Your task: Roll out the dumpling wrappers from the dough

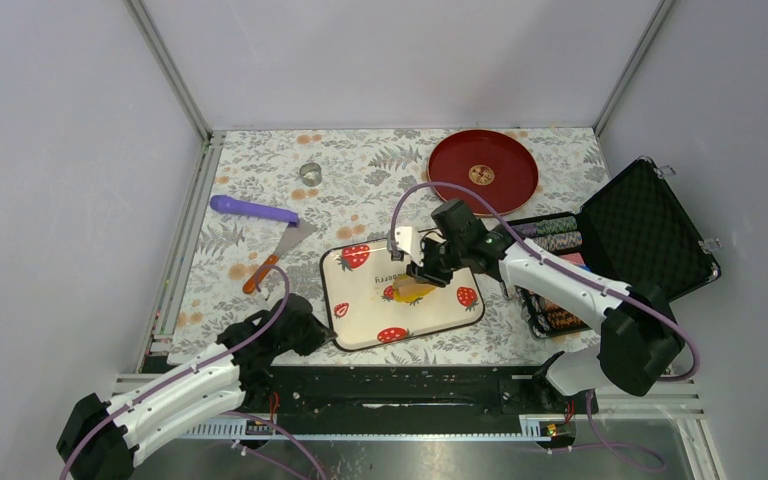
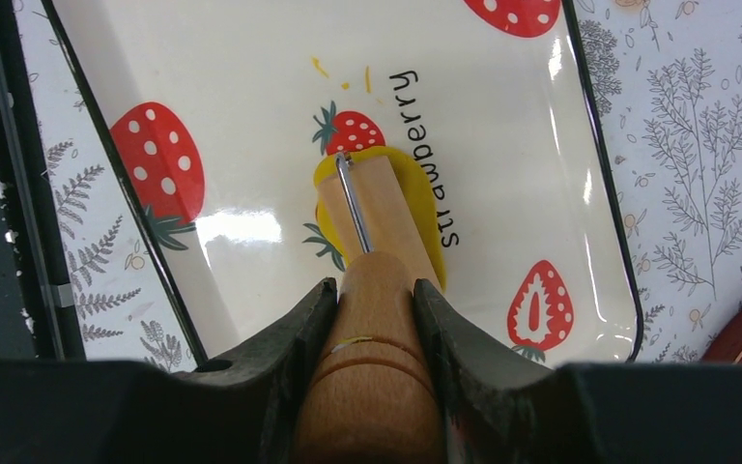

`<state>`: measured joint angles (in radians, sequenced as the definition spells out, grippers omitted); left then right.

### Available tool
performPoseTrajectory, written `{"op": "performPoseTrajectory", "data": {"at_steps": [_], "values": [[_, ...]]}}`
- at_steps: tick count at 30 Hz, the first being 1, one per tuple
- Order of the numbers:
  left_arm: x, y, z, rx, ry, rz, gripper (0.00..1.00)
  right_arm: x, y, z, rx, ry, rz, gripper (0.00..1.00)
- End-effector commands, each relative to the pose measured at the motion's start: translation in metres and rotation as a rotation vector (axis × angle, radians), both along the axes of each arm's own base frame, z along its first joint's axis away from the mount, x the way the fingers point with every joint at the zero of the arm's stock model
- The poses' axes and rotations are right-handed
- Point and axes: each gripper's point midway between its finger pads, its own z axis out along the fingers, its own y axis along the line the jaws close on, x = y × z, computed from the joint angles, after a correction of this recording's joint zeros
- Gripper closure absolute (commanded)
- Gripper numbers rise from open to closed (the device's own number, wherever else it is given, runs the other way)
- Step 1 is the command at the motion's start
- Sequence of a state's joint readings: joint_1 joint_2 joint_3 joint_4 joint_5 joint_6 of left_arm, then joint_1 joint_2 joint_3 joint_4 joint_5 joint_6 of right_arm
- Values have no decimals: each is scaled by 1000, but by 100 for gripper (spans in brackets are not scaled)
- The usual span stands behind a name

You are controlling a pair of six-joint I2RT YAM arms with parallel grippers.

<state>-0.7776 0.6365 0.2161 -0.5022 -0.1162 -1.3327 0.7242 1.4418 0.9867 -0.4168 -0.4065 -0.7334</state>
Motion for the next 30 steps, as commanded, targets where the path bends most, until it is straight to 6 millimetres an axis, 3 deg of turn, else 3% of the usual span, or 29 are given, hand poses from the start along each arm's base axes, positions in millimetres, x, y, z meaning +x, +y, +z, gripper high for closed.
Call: {"op": "performPoseTrajectory", "data": {"at_steps": [1, 10, 15, 20, 24, 30], "values": [[-6, 21, -20, 90, 42, 44, 100, -140, -92, -59, -424, 606, -22, 100], [-6, 21, -20, 89, 42, 45, 100, -139, -94, -61, -438, 605, -25, 100], [-6, 21, -19, 88, 41, 44, 100, -127, -81, -48, -350, 527, -32, 100], [-7, 21, -20, 89, 41, 42, 100, -84, -60, -12, -214, 301, -99, 100], [-6, 21, -20, 88, 41, 45, 100, -45, -42, 30, -89, 139, -162, 100], [-7, 21, -20, 88, 42, 44, 100, -4, -18, 82, 98, 19, -225, 100]]}}
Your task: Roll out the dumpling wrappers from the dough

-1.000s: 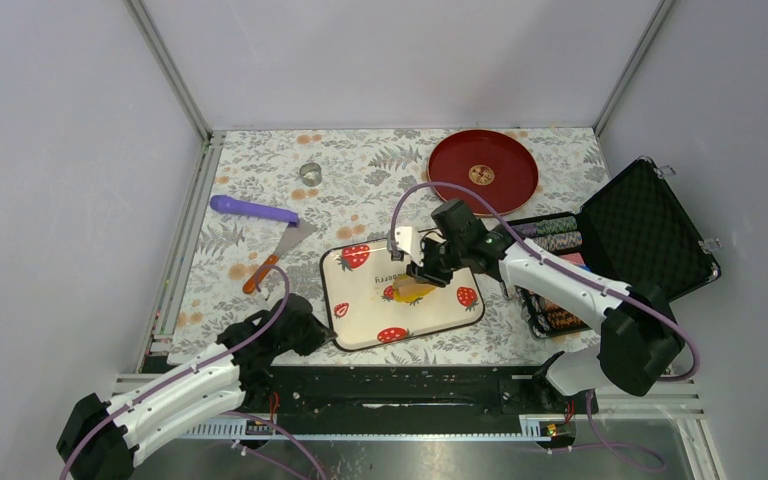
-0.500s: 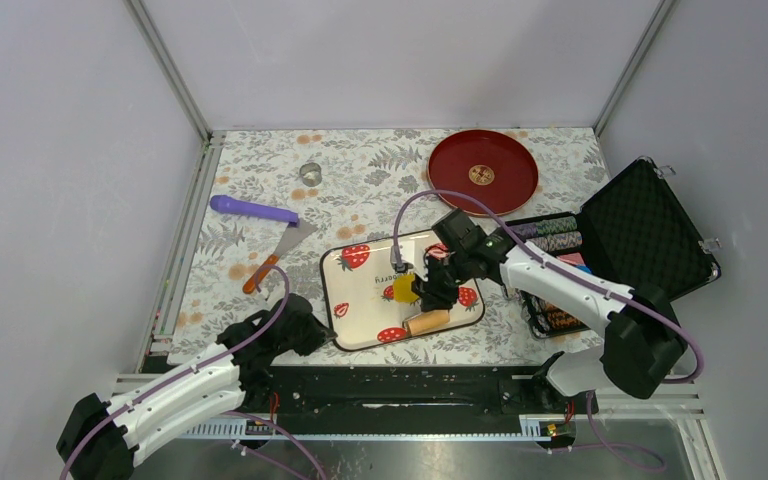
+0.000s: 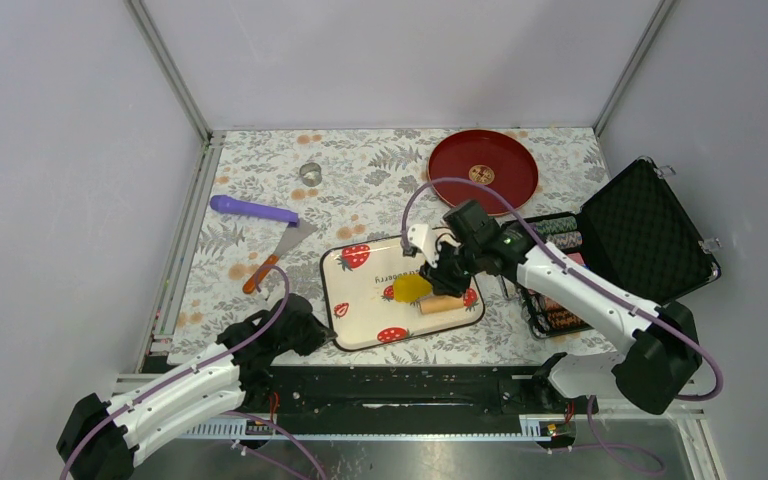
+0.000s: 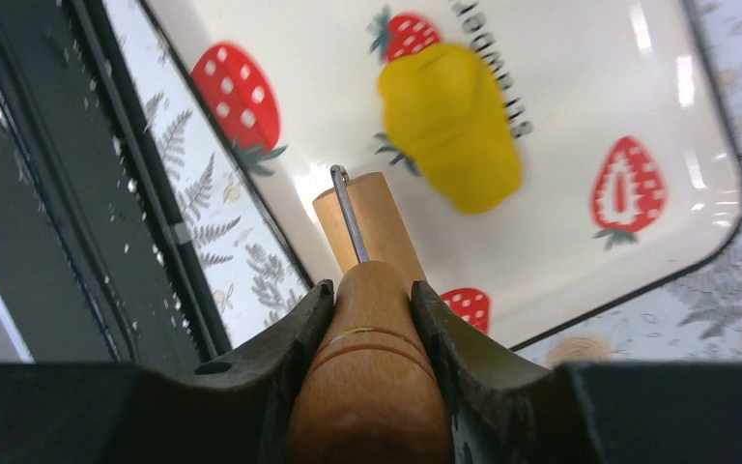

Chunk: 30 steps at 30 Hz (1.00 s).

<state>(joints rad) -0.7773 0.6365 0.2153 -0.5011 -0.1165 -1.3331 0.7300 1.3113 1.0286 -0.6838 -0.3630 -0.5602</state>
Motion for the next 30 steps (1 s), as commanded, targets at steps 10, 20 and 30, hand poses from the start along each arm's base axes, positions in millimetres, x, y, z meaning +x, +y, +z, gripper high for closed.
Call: {"op": "performPoseTrajectory", "data": {"at_steps": [10, 20, 30], "values": [[-6, 21, -20, 88, 44, 44, 100, 59, 47, 52, 158, -124, -13, 100], [-7, 21, -21, 90, 47, 41, 100, 55, 64, 5, 76, -65, 42, 100], [-6, 21, -20, 89, 44, 44, 100, 40, 32, -55, -70, -18, 42, 100]]}}
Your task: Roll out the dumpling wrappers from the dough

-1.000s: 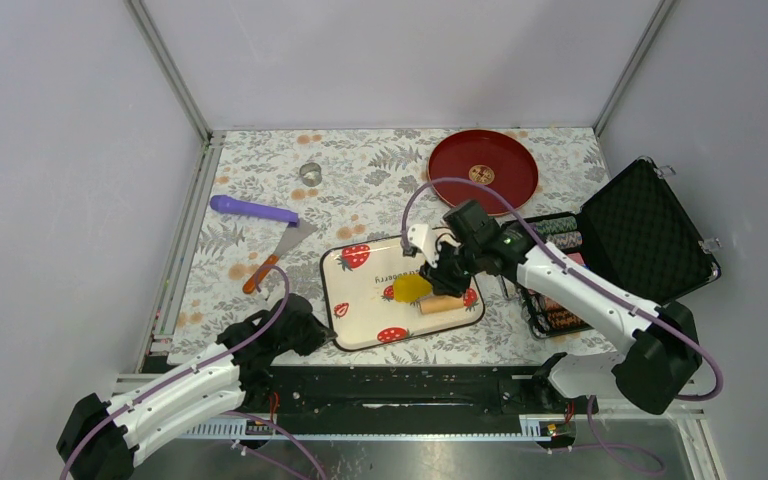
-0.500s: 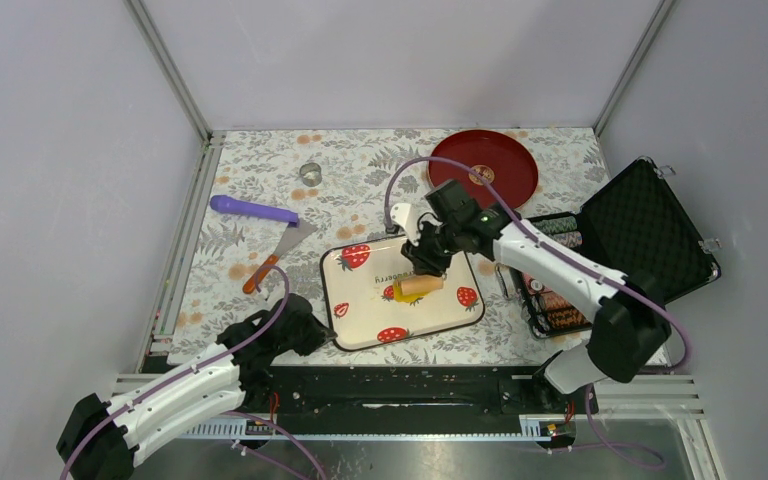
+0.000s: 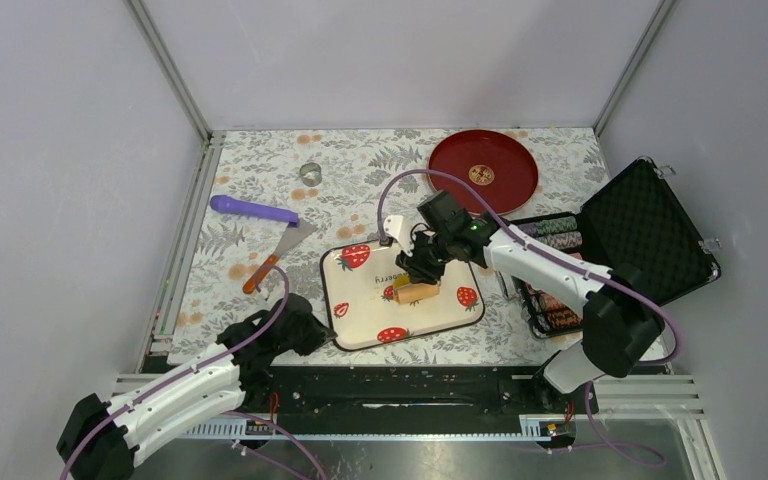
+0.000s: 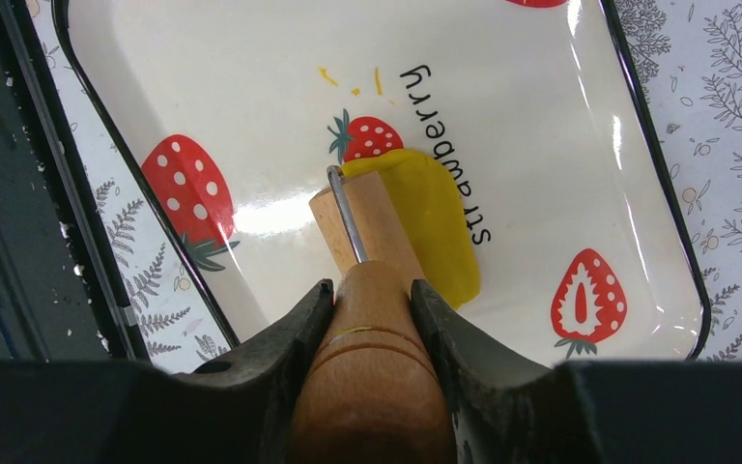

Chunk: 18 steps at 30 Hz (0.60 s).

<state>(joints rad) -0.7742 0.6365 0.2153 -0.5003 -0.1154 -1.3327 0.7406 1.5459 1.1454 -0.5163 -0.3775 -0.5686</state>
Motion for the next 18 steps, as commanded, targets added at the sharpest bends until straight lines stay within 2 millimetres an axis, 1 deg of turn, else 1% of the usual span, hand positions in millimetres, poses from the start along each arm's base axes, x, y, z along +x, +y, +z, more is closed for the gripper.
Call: {"op": "performPoseTrajectory", "data": {"at_steps": [1, 5, 9, 18], "values": [[-7, 21, -20, 90, 45, 41, 100, -9, -21, -44, -123, 22, 17, 100], [-7, 21, -20, 89, 45, 41, 100, -14, -26, -57, -158, 55, 21, 100], [-7, 21, -20, 91, 45, 41, 100, -13, -25, -57, -184, 86, 20, 100], [-7, 21, -21, 92, 48, 41, 100, -2, -23, -59, -206, 121, 4, 100]]}}
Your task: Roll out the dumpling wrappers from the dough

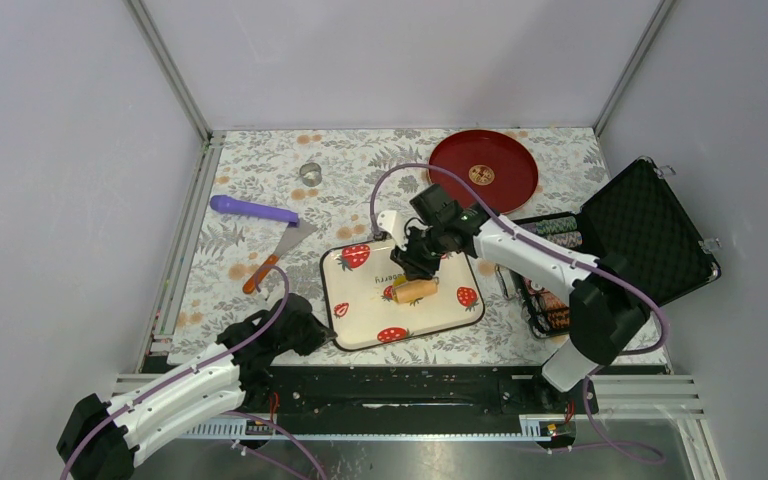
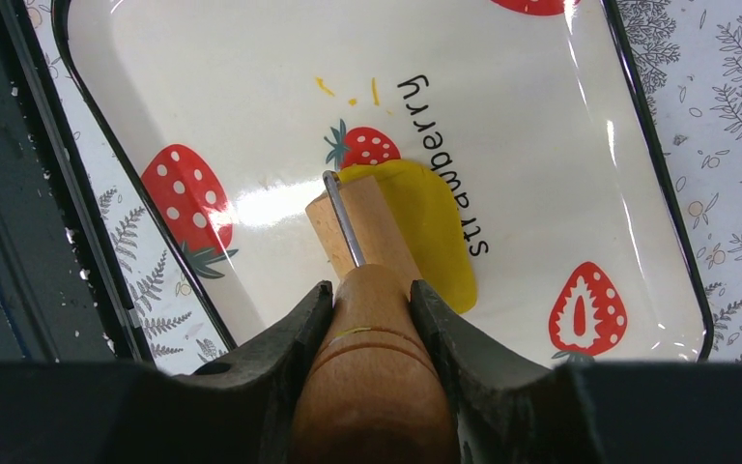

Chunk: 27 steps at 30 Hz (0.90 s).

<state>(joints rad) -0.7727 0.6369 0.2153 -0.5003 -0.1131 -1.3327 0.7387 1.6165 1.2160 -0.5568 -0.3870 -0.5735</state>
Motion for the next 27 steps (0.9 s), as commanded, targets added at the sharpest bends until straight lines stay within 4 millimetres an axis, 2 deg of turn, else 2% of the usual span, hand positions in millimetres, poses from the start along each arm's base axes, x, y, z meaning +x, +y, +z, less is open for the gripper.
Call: {"op": "performPoseTrajectory", "data": {"at_steps": [1, 8, 11, 14, 19, 25, 27], "values": [[-7, 21, -21, 93, 47, 40, 100, -6, -30, -55, -180, 90, -8, 100], [-7, 21, -21, 93, 47, 38, 100, 10, -36, -50, -145, 115, -63, 100], [-7, 21, -21, 95, 48, 37, 100, 13, -35, -39, -109, 113, -88, 100], [-7, 21, -21, 97, 49, 39, 100, 20, -35, -20, -83, 70, -147, 100], [-7, 21, -21, 97, 49, 38, 100, 46, -46, 21, -63, -22, -337, 100], [-7, 21, -21, 97, 50, 37, 100, 48, -40, 80, 93, -43, -459, 100], [-7, 21, -21, 96, 50, 35, 100, 48, -39, 91, 140, -28, -539, 100]]}}
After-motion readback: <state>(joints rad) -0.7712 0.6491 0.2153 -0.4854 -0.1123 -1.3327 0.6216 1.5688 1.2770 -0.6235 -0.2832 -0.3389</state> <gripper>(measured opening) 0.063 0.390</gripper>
